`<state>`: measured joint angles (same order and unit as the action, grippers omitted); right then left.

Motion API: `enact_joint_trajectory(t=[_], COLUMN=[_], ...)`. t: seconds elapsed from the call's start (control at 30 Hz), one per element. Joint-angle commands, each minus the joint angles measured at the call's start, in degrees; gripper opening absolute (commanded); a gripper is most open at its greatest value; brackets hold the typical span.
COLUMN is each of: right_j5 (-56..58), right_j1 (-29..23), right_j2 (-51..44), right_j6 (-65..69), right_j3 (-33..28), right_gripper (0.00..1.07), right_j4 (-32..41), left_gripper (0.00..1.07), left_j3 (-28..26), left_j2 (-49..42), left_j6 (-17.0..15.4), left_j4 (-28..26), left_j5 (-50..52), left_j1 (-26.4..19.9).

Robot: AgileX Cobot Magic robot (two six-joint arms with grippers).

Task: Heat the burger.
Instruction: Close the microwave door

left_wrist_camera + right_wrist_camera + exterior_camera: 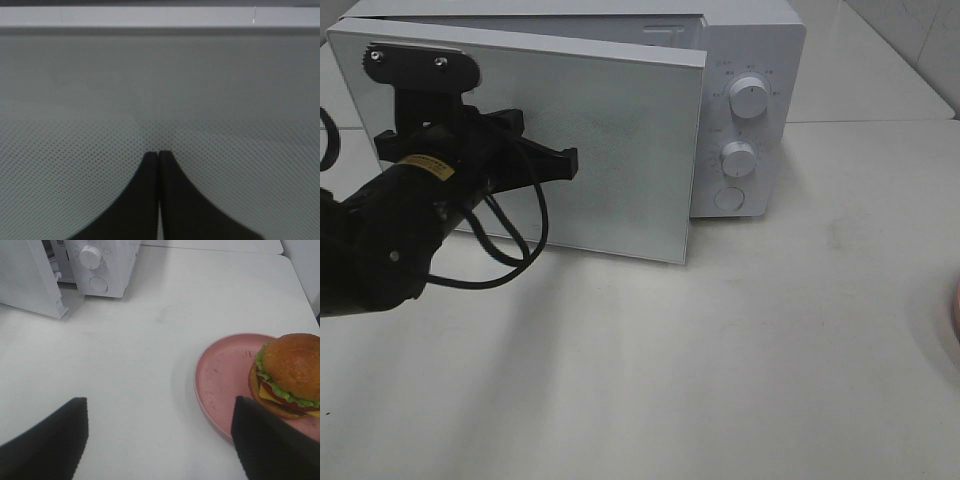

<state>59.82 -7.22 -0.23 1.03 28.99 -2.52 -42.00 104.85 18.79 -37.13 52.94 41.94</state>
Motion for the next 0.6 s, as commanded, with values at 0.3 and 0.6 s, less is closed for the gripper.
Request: enact_joint_trajectory(t=[0.3, 0.6], right_j5=[-0.52, -0.52], right_j1=[0.34, 0.34], right_j2=[-1.60, -1.60], right_j6=[-0.57, -0.57], right_j3=[0.06, 0.06], right_gripper=[0.76, 0.76], right_j4=[0.06, 0.06], left_gripper=[0.00, 0.00], left_j3=[-11.57, -20.05], left_j2=[5.21, 9.57], left_j6=[7.91, 12.55], left_j4=[-7.79, -11.40], left_j5=[-1.55, -4.13], left_j1=[0.63, 0.46])
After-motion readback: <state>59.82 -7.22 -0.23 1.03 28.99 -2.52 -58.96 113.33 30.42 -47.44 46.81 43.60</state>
